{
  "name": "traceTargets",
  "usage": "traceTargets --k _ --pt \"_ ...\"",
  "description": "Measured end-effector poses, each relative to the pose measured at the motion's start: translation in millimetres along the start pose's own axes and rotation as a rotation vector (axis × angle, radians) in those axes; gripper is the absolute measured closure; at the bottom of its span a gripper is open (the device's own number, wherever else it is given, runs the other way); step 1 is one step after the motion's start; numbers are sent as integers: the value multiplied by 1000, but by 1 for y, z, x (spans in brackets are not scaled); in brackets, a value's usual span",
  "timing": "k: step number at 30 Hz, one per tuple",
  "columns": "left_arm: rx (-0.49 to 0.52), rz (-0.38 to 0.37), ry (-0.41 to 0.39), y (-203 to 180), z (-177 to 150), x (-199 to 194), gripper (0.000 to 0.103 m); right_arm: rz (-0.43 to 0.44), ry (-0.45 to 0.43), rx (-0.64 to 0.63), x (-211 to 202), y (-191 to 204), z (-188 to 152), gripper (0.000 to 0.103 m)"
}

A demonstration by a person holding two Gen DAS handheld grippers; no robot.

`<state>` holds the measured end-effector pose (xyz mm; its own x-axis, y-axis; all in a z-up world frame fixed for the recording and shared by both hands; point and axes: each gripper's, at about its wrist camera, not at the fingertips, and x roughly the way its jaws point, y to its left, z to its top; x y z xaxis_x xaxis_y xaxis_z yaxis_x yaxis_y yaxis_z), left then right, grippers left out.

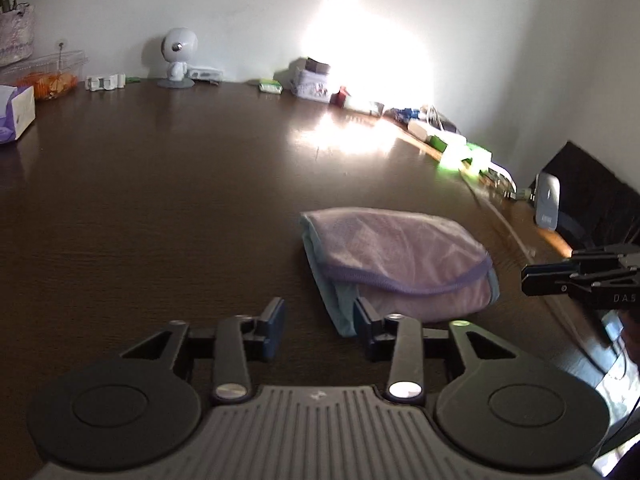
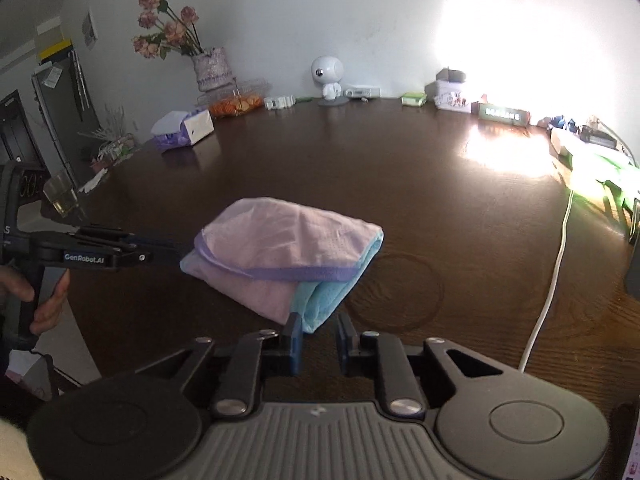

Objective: Fold clothes
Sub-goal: 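Press the folded bundle flat with both open grippers and tuck its edge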

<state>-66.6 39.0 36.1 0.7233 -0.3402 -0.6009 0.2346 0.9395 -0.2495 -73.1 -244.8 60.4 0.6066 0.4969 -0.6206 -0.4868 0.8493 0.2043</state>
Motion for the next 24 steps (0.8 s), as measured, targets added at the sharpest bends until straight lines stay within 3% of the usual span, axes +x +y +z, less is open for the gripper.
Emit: traceTargets --k 4,8,13,19,21,24 --pt "39 2 -63 -18 31 22 57 -22 -75 24 15 -3 28 80" --pt "84 10 17 -38 38 65 56 -60 -66 54 57 2 47 80" --pt "89 9 81 -34 16 77 55 -53 6 7 71 15 27 80" --pt "104 23 76 -35 12 72 52 -70 16 27 64 16 16 78" --pt "107 31 65 -35 9 68 45 -77 17 36 61 17 13 76" --pt "99 43 58 -35 8 65 43 -89 17 47 58 18 11 75"
